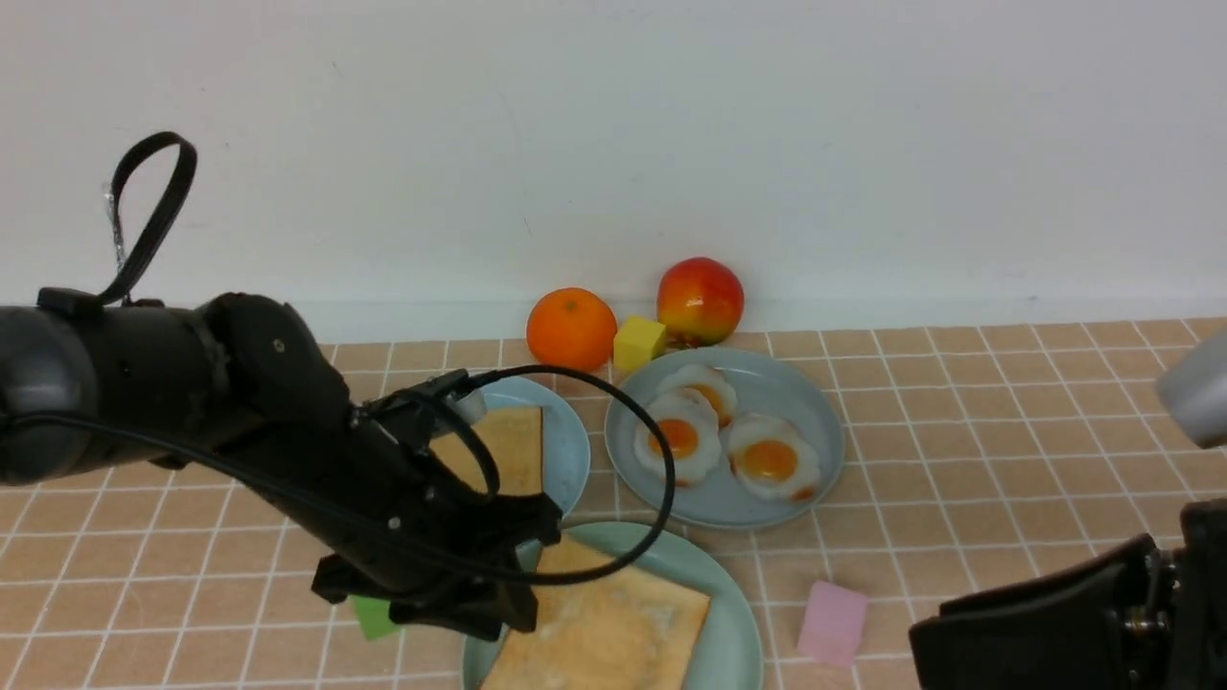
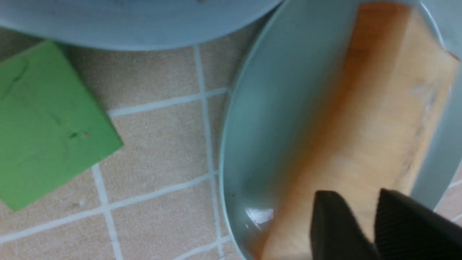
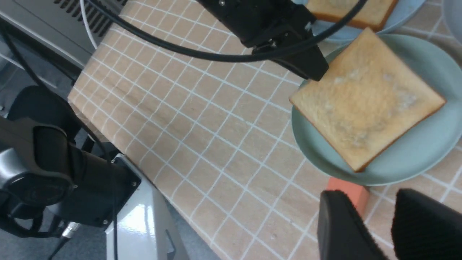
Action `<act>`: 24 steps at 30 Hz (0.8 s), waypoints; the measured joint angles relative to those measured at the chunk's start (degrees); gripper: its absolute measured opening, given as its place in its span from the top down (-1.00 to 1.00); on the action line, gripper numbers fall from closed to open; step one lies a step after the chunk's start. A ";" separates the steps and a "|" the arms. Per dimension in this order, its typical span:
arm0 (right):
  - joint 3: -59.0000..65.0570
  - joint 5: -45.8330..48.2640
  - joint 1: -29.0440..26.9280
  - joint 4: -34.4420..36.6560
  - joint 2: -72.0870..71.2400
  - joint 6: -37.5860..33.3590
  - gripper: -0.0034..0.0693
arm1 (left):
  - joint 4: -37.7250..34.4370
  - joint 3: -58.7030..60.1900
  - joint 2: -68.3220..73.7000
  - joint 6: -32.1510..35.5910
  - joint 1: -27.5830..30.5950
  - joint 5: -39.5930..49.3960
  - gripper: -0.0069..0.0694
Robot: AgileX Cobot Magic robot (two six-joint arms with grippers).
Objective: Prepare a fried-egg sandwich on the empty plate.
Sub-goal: Use the left arm to put a slice of bread into the empty plate in the middle, then use the right arm to grab a fried egg
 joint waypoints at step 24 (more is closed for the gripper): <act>-35.27 7.22 0.00 -30.20 38.01 23.23 -0.02 | 6.98 -16.69 -24.47 10.80 2.16 29.53 -0.01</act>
